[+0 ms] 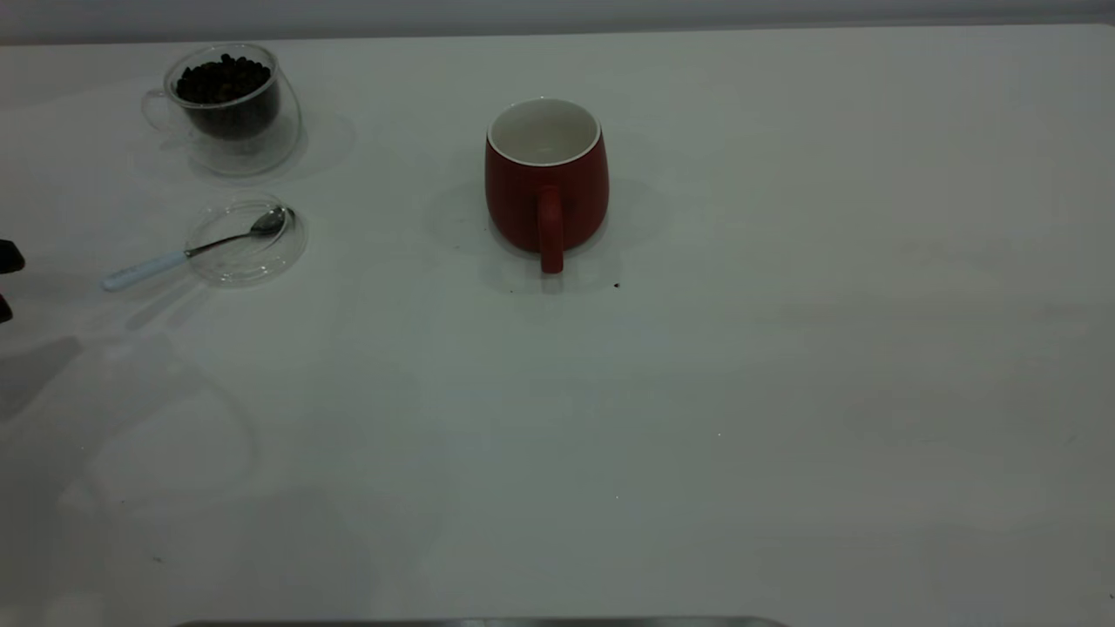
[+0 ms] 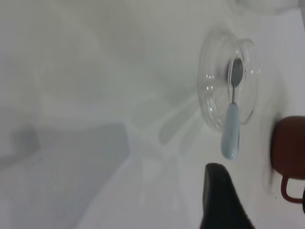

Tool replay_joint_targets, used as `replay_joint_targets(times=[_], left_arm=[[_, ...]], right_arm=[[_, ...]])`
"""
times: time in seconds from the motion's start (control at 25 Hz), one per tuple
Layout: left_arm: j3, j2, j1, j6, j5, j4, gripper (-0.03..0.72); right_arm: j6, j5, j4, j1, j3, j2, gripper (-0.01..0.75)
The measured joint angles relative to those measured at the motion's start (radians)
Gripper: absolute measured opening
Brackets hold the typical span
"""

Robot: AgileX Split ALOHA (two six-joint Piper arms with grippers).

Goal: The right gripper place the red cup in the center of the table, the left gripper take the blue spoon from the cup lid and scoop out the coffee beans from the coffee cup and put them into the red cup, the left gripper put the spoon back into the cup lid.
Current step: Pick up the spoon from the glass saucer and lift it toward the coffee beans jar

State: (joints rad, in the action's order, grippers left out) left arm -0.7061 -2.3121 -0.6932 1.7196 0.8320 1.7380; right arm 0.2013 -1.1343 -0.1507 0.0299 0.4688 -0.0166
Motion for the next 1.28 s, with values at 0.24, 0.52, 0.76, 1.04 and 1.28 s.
replay_joint_targets(times=[0.24,0.52,0.76,1.04,1.28], left_arm=[[-0.007,-0.065,0.066,0.007,0.0,0.043,0.465],[-0.067,-0.103,0.115,0.013,0.038,0.048,0.465],[-0.081,-0.127,0.149,0.014,0.043,0.051,0.465],[-0.112,-0.192,0.168,0.024,0.062,0.051,0.464],[-0.126,-0.194,0.168,0.051,0.117,0.051,0.464]], right_arm=[[0.0,0.0,0.0,0.0,0.0,0.0,0.439],[0.0,0.0,0.0,0.0,0.0,0.0,0.439],[0.0,0.0,0.0,0.0,0.0,0.0,0.439],[0.0,0.0,0.0,0.0,0.0,0.0,0.439],[0.0,0.0,0.0,0.0,0.0,0.0,0.439]])
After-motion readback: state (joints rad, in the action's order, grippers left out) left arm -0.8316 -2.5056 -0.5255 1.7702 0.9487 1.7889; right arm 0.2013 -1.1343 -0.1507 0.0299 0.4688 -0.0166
